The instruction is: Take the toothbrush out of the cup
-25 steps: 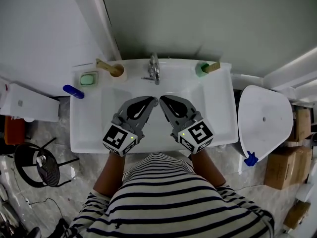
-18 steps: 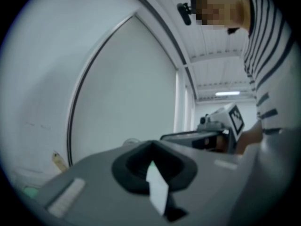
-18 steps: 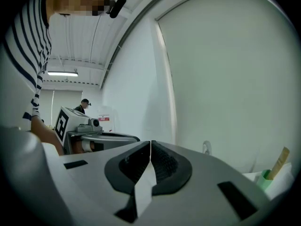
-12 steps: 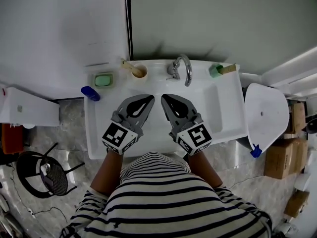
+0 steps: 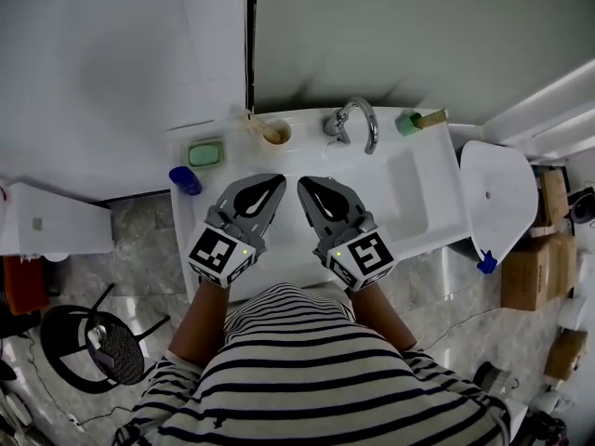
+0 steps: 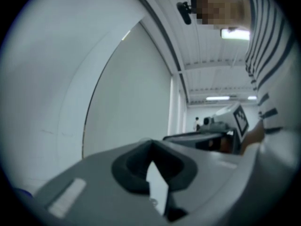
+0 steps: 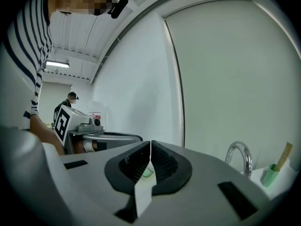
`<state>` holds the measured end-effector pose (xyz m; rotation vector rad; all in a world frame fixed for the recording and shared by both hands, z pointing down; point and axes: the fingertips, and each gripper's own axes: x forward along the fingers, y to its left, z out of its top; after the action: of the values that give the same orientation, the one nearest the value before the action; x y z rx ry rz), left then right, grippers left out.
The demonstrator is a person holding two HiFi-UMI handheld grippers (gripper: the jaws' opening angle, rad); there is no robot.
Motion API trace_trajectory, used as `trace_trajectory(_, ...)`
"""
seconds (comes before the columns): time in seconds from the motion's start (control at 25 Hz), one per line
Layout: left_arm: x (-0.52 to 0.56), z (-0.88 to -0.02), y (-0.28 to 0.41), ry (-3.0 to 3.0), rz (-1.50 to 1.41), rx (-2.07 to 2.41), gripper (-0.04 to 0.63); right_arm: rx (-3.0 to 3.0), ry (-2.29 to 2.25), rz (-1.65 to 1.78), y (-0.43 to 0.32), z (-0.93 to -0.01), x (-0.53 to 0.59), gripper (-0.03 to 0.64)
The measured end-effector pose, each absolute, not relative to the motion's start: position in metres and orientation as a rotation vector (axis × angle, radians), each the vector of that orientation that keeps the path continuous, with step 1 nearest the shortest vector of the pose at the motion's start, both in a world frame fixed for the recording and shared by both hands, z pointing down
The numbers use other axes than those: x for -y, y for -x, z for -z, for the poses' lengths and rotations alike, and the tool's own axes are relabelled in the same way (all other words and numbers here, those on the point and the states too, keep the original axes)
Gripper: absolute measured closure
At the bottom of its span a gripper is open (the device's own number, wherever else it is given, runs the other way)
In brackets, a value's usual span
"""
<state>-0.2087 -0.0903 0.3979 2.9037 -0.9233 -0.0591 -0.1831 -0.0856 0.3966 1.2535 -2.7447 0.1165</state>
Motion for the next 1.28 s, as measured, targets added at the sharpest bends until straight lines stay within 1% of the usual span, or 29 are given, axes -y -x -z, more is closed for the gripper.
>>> trace_trajectory(0.4, 0.109, -0.400, 0.232, -2.877, 0.063, 0.976, 0.589, 2.714, -1.268, -0.091, 0.200, -0.392, 0.095, 0.609)
trace_trajectory(0.8, 0.141, -0.413, 0.241, -2.826, 0.028, 1.147, 0.582, 2.679, -1.281, -0.099, 0.191, -0.398, 0.109, 0.607)
trace_trajectory(1.28, 0.179, -0.423, 0.247, -2.834, -0.033, 1.292, 0.453, 2.686, -1.266, -0.153, 0.185, -0.411, 0.123, 0.608)
